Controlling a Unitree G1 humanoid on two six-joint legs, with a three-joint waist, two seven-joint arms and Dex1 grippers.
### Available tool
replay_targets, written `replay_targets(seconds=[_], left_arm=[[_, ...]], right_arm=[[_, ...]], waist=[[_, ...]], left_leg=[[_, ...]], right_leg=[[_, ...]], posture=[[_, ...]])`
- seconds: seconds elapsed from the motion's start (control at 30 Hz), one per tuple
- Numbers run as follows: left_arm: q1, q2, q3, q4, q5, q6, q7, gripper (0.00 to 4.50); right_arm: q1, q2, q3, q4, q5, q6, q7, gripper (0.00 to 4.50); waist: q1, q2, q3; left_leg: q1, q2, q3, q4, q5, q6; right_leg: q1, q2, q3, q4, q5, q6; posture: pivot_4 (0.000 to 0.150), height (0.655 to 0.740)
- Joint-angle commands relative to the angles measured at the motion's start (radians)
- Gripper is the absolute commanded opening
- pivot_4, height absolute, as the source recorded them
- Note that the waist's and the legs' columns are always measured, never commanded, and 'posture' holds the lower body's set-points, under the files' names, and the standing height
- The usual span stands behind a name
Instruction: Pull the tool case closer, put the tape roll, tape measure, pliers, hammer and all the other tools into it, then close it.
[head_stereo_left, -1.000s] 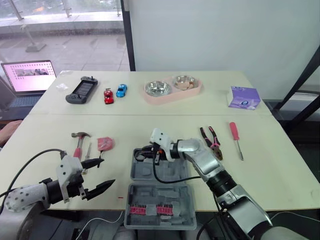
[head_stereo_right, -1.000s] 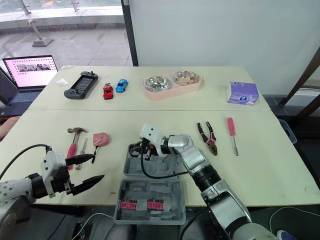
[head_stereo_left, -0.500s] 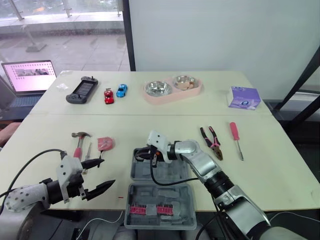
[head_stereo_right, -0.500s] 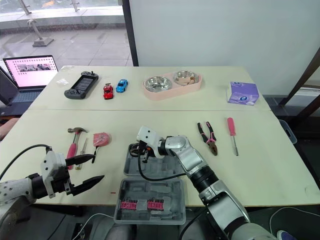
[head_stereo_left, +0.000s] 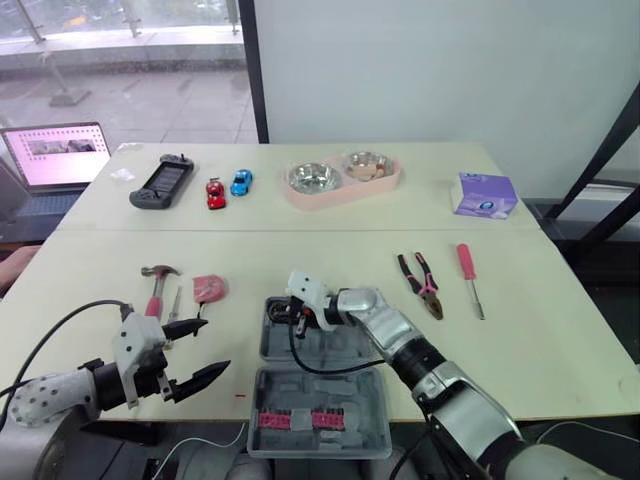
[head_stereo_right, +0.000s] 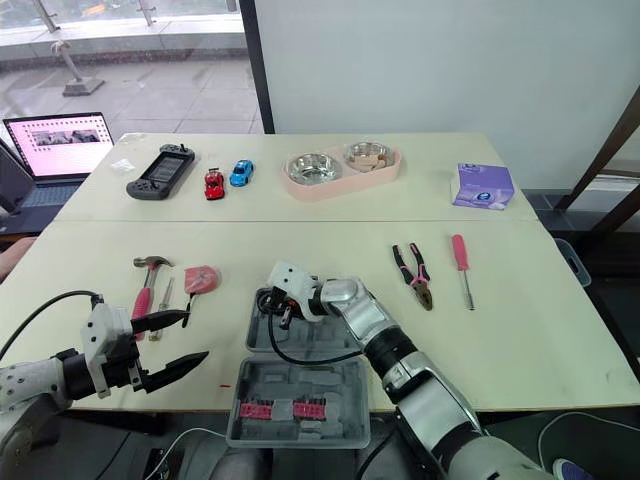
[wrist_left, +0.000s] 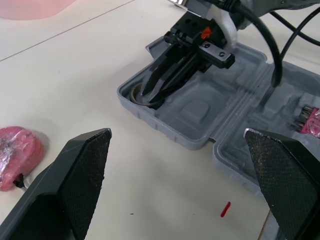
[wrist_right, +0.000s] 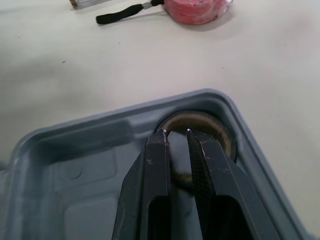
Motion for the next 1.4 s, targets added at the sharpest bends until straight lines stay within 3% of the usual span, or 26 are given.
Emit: replay_targets(seconds=[0.03, 0.33, 0.5, 0.67, 0.83, 0.97, 1.13, 1.4], left_arm=[[0.007, 0.007, 0.029, -0.036, -0.015, 0.001, 0.005, 4.5], [0.018, 0.006, 0.037, -0.046, -0.019, 0.006, 0.004, 4.5], [0.016, 0.005, 0.053, -0.053, -0.038, 0.03, 0.011, 4.5], [0.026, 0.017, 0.159, -0.001, -0.092, 0.083, 0.018, 4.5], [0.088, 0.02, 0.295, 0.149, -0.043, 0.016, 0.017, 4.5], [0.124, 0.061, 0.423, 0.387, 0.004, -0.088, -0.004, 4.5], [0.116, 0.106, 0.476, 0.509, -0.012, -0.111, -0.051, 4.5], [0.045, 0.162, 0.437, 0.694, 0.033, -0.17, -0.097, 4.5]], right_arm=[[0.017, 0.011, 0.016, 0.058, -0.028, 0.005, 0.005, 0.68], [0.013, 0.005, -0.014, -0.036, 0.004, -0.001, 0.054, 0.68], [0.021, -0.035, -0.106, -0.274, 0.125, 0.042, 0.128, 0.68], [0.029, -0.216, -0.26, -0.549, 0.254, 0.22, 0.181, 0.68], [0.155, -0.482, -0.43, -0.607, 0.316, 0.301, 0.212, 0.68], [0.36, -0.73, -0.68, -0.462, 0.346, 0.23, 0.241, 1.85], [0.546, -0.83, -0.873, -0.411, 0.406, 0.163, 0.259, 4.45], [0.729, -0.812, -0.952, -0.234, 0.432, 0.0, 0.308, 4.45]], waist=[[0.0, 0.0, 0.0], [0.001, 0.0, 0.0], [0.002, 0.0, 0.0], [0.01, 0.0, 0.0], [0.027, -0.001, 0.0], [0.04, -0.001, 0.001], [0.023, 0.0, 0.002], [-0.002, -0.001, 0.001]], left_leg=[[0.001, 0.0, 0.0, 0.0, 0.0, 0.0], [0.0, 0.0, 0.0, -0.001, 0.0, 0.0], [-0.003, 0.0, 0.0, -0.001, 0.0, 0.0], [-0.003, 0.0, 0.0, -0.001, 0.0, 0.0], [-0.004, 0.0, 0.0, -0.001, 0.0, 0.0], [-0.006, 0.0, 0.0, -0.002, -0.001, 0.0], [-0.006, 0.0, 0.003, -0.001, -0.001, 0.0], [-0.006, 0.0, 0.006, 0.001, -0.002, 0.0]], right_leg=[[0.001, 0.0, 0.0, 0.0, 0.0, 0.0], [0.0, 0.0, 0.0, 0.0, 0.0, 0.0], [-0.002, 0.0, 0.0, -0.001, 0.0, 0.0], [-0.003, 0.0, 0.0, -0.001, 0.0, 0.0], [-0.003, -0.001, 0.0, -0.004, -0.001, 0.0], [-0.003, -0.001, 0.0, -0.006, -0.002, 0.001], [-0.003, -0.002, 0.0, -0.011, -0.003, 0.003], [0.0, -0.003, -0.001, -0.024, -0.001, 0.0]], posture=[[0.15, 0.74], [0.15, 0.74], [0.15, 0.74], [0.15, 0.74], [0.15, 0.74], [0.15, 0.74], [0.15, 0.74], [0.15, 0.74]])
